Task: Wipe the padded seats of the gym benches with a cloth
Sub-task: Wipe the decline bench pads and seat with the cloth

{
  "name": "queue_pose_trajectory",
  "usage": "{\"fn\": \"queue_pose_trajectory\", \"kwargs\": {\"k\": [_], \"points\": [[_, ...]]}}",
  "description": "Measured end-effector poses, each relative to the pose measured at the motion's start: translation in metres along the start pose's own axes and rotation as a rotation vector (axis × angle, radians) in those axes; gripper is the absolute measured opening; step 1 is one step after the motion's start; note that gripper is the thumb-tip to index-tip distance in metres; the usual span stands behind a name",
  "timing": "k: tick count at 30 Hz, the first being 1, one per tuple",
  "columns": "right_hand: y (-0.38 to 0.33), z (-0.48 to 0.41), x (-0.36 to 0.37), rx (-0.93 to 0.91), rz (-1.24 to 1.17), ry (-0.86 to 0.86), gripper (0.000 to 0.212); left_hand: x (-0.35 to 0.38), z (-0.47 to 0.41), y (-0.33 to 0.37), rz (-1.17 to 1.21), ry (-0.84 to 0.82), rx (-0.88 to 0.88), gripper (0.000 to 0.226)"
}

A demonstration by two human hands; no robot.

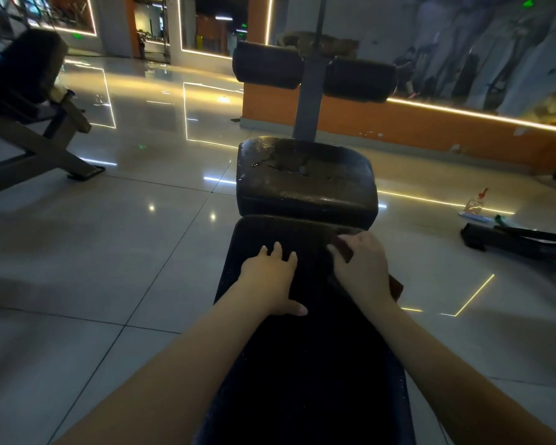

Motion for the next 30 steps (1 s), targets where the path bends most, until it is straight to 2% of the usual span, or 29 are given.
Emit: {"fn": "queue_pose_trajectory", "kwargs": {"k": [4,6,9,11,15,20,22,24,30], "points": [[-0.012,0.022,-0.004,-0.217,0.032,0.016,0.026,0.0,0.001,-0.001,-0.021,0.009,0.006,0.106],[0.013,0.005,-0.006,-0.073,0.059,0.06,0.026,0.001,0.002,0.0,-0.032,-0.003,-0.007,0.107],[0.053,-0.015,-0.008,0.321,0.011,0.089,0.031,0.003,0.002,0.002,-0.035,-0.012,-0.025,0.107],[0.055,-0.024,-0.005,0.406,-0.001,0.09,0.032,0.004,0.0,0.001,-0.034,-0.006,-0.027,0.107],[0.023,-0.045,0.003,0.3,0.067,0.079,0.028,0.002,-0.003,0.001,-0.039,0.0,-0.013,0.107],[-0.073,-0.046,0.022,0.045,-0.041,0.033,0.021,0.006,-0.003,0.0,-0.034,0.017,-0.019,0.106],[-0.087,-0.046,0.023,-0.033,-0.073,-0.017,0.021,0.007,-0.002,0.0,-0.032,0.011,-0.02,0.106],[-0.074,-0.047,0.018,-0.071,-0.036,-0.044,0.018,0.006,-0.001,-0.001,-0.035,0.008,-0.018,0.107],[0.028,-0.043,0.004,0.139,0.101,0.017,0.02,0.005,0.0,-0.002,-0.041,-0.001,-0.006,0.105]]}}
Point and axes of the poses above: each hand's wrist, its own z-axis away from the middle knuckle, its own x-axis out of the palm, y = z × x, the point moved 7 cm from there along -z, towards the middle knuckle, and after that the axes turned 14 degrees about z, right-handed, at the moved point
